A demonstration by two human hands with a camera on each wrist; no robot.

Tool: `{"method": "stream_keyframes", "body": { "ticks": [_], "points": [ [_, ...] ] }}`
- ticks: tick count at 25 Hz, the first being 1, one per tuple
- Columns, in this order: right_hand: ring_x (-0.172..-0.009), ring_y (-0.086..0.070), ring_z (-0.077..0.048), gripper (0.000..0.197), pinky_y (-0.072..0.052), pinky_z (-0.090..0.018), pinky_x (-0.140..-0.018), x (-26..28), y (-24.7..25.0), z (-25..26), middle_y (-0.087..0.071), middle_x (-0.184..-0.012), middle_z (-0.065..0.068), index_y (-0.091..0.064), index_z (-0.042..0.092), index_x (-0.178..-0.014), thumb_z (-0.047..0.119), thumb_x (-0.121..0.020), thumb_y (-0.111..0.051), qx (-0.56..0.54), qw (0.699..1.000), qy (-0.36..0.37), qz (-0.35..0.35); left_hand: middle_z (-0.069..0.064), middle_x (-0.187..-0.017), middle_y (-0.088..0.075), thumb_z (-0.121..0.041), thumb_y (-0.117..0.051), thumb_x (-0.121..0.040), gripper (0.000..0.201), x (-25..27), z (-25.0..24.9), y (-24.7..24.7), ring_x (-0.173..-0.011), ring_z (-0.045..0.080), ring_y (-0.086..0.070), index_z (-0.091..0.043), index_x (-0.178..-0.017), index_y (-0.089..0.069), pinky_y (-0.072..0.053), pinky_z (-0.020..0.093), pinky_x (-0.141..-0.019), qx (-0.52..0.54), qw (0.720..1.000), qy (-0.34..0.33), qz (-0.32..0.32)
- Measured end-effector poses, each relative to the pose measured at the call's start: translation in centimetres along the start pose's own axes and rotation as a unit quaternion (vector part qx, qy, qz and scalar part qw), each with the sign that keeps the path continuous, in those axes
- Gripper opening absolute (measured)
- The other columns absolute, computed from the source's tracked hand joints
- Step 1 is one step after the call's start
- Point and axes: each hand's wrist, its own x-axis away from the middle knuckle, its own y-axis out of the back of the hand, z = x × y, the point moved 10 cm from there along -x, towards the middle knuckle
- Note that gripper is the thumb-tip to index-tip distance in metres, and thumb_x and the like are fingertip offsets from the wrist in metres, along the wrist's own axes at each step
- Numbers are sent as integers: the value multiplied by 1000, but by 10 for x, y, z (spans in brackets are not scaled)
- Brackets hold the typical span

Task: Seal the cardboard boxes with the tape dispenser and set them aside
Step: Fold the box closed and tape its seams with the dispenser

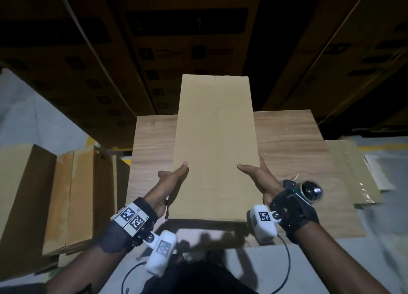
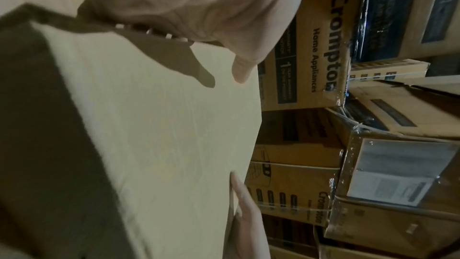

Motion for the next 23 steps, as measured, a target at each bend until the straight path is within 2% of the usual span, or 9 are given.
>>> {"method": "stream_keyframes", "body": {
  "ticks": [2, 4, 7, 10, 12, 14, 16, 19, 23],
  "points": [
    [-123, -64, -13, 91, -44, -37, -114, -1, 1, 7, -66, -135, 1, -34, 24, -154, 21, -80, -85, -2, 1000, 0, 0, 1, -119, -63, -70, -66, -84, 65, -4, -19, 2, -109, 25, -60, -21, -125, -56, -49, 47, -91, 20, 998, 10, 58],
    [-117, -66, -12, 90, -57, -29, -95, -2, 4, 15, -65, -137, -1, -38, 25, -150, 30, -76, -89, -48, 998, -37, -20, 30, -132, -46, -66, -61, -88, 46, -9, -48, 12, -107, 27, -59, -25, -110, -61, -47, 52, -89, 47, 997, 2, 68],
    [-94, -66, -16, 46, -56, -24, -55, 12, 2, 35, -68, -123, 2, -60, 24, -128, 35, -87, -78, -117, 986, -112, -48, 2, -115, -62, -63, -63, -89, 60, -17, -84, 12, -112, 26, -56, -22, -132, -53, -47, 55, -89, 91, 994, -8, 58],
    [-90, -61, -18, 18, -52, -32, -74, 17, -9, 52, -62, -107, 1, -57, 24, -100, 34, -94, -70, -120, 983, -123, -71, -6, -123, -60, -67, -63, -89, 64, -9, -93, -8, -119, 22, -55, -26, -137, -52, -48, 50, -98, 119, 990, -11, 71],
    [-102, -65, -13, 34, -50, -27, -77, 6, -20, 56, -63, -118, 1, -60, 21, -119, 30, -91, -75, -111, 987, -100, -56, -10, -151, -50, -77, -66, -75, 90, -16, -85, -17, -143, 22, -42, -35, -151, -41, -26, 59, -119, 130, 987, -21, 90],
    [-106, -71, -11, 61, -57, -24, -70, -6, -31, 61, -63, -130, -1, -54, 17, -137, 29, -84, -82, -95, 992, -74, -46, -8, -157, -45, -77, -74, -60, 112, -30, -71, -19, -144, 19, -43, -37, -156, -32, -23, 58, -122, 164, 982, -40, 88],
    [-108, -70, -13, 60, -59, -29, -83, -22, -42, 73, -66, -128, -1, -61, 16, -134, 33, -82, -83, -50, 997, -53, -24, 2, -142, -61, -62, -74, -80, 93, -6, -58, -23, -130, 20, -56, -25, -154, -30, -35, 55, -118, 183, 981, -11, 56],
    [-126, -59, -17, 69, -43, -43, -113, -51, -42, 97, -67, -132, 5, -70, 25, -124, 60, -67, -85, 93, 995, -21, 3, 8, -84, -78, -44, -57, -102, 35, 18, -28, -45, -96, 29, -65, -11, -112, -54, -42, 59, -108, 214, 970, 47, 101],
    [-142, -42, -26, 101, -29, -52, -120, -64, -31, 111, -47, -152, 6, -52, 29, -145, 82, -63, -75, 213, 975, -54, 15, 13, -159, -38, -53, -71, -88, 76, 24, -9, -42, -140, 50, -38, -28, -152, -40, -40, 84, -90, 225, 948, 121, 191]
  ]
}}
